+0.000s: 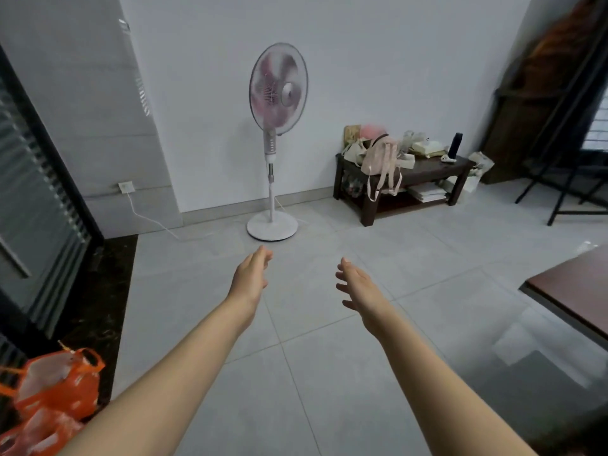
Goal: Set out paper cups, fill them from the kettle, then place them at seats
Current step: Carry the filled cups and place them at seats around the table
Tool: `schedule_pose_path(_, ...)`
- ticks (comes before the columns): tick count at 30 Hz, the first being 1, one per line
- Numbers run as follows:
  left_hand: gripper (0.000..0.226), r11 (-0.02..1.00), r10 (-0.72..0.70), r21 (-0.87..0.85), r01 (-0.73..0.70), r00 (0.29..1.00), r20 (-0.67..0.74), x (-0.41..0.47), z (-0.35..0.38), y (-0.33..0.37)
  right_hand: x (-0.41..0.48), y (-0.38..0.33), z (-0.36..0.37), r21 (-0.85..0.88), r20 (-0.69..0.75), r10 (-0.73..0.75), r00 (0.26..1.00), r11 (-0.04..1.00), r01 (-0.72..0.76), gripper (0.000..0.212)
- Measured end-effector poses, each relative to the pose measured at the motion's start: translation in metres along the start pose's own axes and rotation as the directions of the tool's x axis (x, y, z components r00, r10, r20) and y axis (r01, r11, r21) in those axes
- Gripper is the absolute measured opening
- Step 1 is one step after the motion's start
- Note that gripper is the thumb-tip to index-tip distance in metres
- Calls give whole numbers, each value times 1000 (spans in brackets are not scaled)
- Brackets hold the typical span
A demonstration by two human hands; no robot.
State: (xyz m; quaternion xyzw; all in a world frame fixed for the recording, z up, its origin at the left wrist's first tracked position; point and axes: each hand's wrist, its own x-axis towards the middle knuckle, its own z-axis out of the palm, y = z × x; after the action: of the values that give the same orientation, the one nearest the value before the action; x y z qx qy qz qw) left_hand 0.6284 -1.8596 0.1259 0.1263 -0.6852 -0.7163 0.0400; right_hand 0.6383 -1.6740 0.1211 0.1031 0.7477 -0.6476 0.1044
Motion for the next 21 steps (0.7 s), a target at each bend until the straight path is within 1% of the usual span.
schedule_pose_path(5,27,1000,-8,-1,8,996,84,81,45,8,71,-20,-26,11,-52,11,999,1000,-10,60)
schedule_pose_path(8,24,1000,-24,-4,25,986,166,138,80,7,126,-24,-46,26,-122,24,992,999,-21,61)
schedule_pose_path(10,26,999,-31,-7,33,981,193,164,97,7,150,-25,-55,20,-155,33,987,999,-31,61)
schedule_pose_path(11,30,999,-34,-4,36,973,230,197,118,5,181,-28,-65,37,-189,45,981,999,-39,60)
schedule_pose_path(13,35,999,-53,18,51,966,254,235,141,3,213,-34,-76,44,-231,59,971,998,-50,58)
schedule_pose_path(18,29,996,-62,89,31,928,366,337,221,15,300,-58,-119,106,-337,96,937,992,-63,58)
schedule_pose_path(21,32,993,-77,116,29,900,430,379,269,25,336,-69,-145,140,-391,123,912,987,-73,58)
